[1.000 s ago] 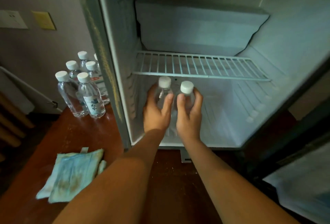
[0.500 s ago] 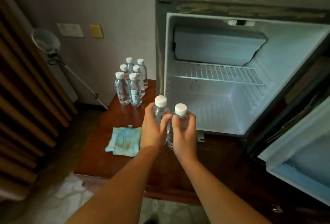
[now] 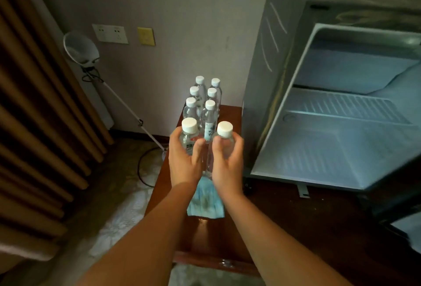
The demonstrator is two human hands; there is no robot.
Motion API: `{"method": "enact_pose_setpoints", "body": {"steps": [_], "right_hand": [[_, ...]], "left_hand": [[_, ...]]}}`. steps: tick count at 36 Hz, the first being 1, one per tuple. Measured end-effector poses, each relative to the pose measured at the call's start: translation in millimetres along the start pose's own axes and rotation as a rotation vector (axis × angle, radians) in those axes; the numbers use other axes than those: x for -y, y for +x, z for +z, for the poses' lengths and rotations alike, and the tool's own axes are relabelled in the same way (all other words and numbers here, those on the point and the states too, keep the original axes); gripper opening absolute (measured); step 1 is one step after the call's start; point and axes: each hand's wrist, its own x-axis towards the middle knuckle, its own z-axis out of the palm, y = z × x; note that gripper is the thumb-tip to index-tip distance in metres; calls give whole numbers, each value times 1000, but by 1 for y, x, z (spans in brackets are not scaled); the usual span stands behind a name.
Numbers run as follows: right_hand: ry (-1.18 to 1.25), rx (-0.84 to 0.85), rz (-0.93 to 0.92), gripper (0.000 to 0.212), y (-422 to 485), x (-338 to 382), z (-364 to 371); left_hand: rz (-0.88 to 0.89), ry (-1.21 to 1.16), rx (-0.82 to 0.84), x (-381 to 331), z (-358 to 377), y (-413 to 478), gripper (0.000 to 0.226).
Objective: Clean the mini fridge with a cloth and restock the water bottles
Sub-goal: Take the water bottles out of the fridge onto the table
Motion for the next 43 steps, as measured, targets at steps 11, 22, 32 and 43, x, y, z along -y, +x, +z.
{"method": "enact_pose_setpoints", "body": {"steps": [11,22,32,43], "right_hand": [[-30,-142,73,37,50,-48,64],[-129,-270,87,58,79,-92,86],[-320,-291,74,60,86,-113,92],[-363,-162,195,72,81,-94,79]], "left_hand": [[-52,-59,119,75,17,56,47],[-35,-51,177,119,42,69,53],[72,-28,173,132,49,78,65],[-9,87,242,121,43,75,56]]}}
